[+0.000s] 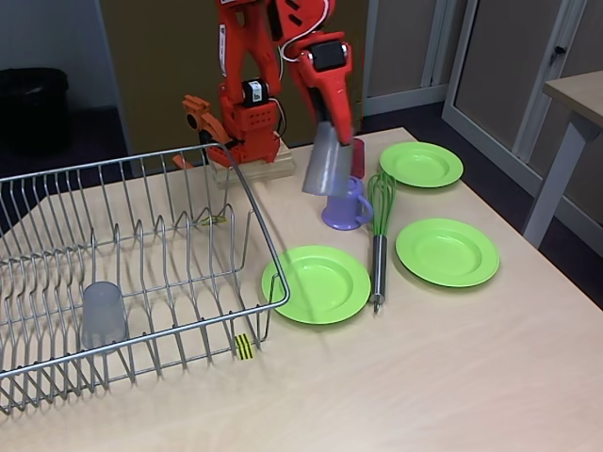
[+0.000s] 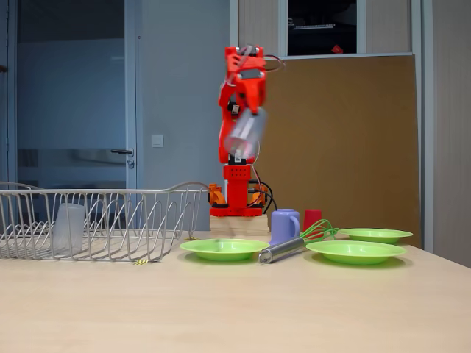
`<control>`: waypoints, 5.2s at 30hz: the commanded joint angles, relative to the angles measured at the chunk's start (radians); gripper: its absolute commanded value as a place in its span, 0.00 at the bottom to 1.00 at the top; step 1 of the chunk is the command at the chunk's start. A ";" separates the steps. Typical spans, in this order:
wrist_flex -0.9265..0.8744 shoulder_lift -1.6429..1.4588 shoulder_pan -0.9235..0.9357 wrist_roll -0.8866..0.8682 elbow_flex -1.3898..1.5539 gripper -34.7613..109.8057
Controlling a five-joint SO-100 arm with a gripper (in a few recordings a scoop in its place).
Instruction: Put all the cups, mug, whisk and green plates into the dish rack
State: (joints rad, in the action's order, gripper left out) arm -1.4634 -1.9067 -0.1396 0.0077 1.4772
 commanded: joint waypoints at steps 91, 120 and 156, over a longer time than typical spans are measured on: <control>-0.304 0.632 0.505 0.690 -0.560 0.39; -0.183 -0.193 -0.884 -1.488 0.374 0.38; 0.561 -0.158 -1.355 -2.037 0.982 0.45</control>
State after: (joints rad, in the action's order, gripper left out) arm -0.9219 -2.0678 -1.4772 -2.0325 2.4406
